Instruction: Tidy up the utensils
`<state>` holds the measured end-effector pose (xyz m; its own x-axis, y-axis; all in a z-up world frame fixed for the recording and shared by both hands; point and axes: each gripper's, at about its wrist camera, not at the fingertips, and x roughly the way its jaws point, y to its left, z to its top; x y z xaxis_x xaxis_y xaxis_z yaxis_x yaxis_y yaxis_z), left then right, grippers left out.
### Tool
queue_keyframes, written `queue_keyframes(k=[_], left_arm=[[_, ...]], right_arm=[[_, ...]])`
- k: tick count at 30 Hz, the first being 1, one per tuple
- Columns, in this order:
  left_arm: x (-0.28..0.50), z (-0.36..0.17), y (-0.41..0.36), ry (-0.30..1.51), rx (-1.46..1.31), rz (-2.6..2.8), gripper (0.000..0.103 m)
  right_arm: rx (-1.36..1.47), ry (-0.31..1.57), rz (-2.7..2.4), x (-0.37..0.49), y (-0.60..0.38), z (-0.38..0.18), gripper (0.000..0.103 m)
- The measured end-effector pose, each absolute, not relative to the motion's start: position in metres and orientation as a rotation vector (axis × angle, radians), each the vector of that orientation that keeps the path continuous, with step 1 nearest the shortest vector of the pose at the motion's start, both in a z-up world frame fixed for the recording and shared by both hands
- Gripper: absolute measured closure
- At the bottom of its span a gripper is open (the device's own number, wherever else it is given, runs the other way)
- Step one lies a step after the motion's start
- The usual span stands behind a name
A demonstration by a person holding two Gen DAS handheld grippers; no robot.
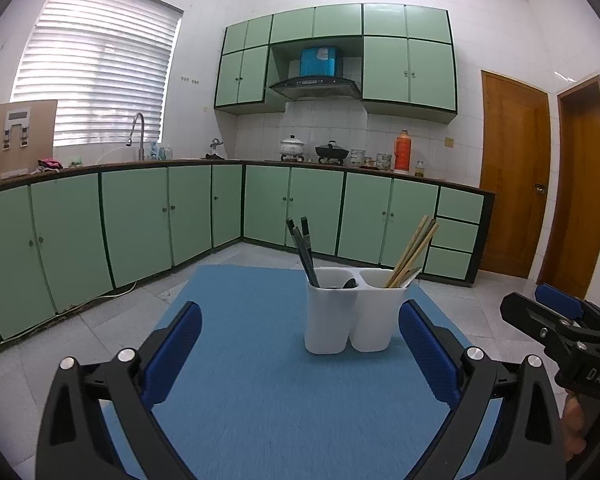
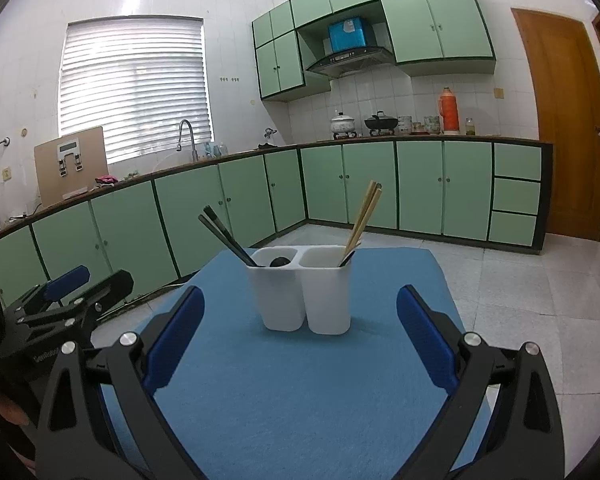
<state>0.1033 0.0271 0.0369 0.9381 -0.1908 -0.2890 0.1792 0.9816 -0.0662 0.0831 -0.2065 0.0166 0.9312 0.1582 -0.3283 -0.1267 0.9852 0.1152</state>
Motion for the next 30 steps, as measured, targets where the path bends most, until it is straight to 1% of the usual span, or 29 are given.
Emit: queue_keyframes(k=[12,30], left_arm=[[0.089,0.048,0.027,0.257,-0.023,-0.193,0.006],[0.089,0.048,0.027,0.259,-0.013,-0.191,0.006]], right_arm=[[0.064,0.305,0.153,0.069,-0.202,0.031,0.009],[0.049,0.311,0.135,0.071,-0.201,0.029,0.008]])
